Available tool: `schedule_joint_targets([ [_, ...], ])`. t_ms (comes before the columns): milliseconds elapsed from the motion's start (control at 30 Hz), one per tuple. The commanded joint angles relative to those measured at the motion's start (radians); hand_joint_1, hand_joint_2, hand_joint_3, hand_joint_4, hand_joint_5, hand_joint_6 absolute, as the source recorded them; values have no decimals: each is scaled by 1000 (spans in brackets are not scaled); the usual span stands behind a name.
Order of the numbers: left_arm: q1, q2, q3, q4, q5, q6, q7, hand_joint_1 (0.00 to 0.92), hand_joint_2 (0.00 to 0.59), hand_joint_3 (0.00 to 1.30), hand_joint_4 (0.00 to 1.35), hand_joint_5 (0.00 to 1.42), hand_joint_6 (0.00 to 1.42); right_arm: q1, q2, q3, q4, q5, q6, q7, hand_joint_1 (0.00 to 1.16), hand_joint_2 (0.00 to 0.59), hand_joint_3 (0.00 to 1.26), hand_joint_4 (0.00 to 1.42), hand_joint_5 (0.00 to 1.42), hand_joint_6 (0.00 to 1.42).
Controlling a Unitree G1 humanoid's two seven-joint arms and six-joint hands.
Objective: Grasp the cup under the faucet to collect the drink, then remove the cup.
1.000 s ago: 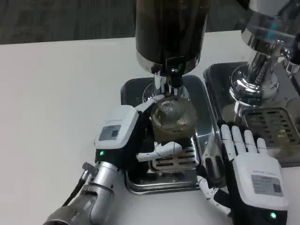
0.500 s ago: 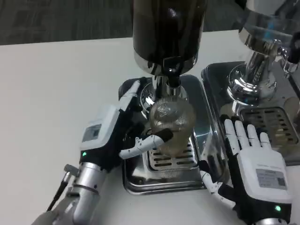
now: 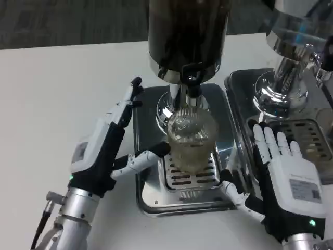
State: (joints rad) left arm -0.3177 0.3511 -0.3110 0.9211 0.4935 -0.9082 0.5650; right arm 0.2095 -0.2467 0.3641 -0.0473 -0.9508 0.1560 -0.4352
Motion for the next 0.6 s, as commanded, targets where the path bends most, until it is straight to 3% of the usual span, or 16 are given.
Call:
schedule_joint_targets([
  [33,55,46,58,-113,-93,-76,-115,0,58,0,0,95,30,-6,-15,-20,-9,36,-30,11,298,355,0,0,0,1],
  [167,93,60,105,-253,-182,-98,-225,0,60,0,0,79,42,-17,-21,-27,-3,64,-50,23,288,343,0,0,0,23],
  [367,112,65,141,-442,-287,-104,-382,0,62,0,0,60,51,-30,-20,-30,9,86,-76,23,267,335,0,0,0,171],
  [600,90,31,145,-487,-356,-92,-526,0,74,0,0,75,65,-30,-11,-28,10,83,-85,9,269,334,0,0,0,178],
])
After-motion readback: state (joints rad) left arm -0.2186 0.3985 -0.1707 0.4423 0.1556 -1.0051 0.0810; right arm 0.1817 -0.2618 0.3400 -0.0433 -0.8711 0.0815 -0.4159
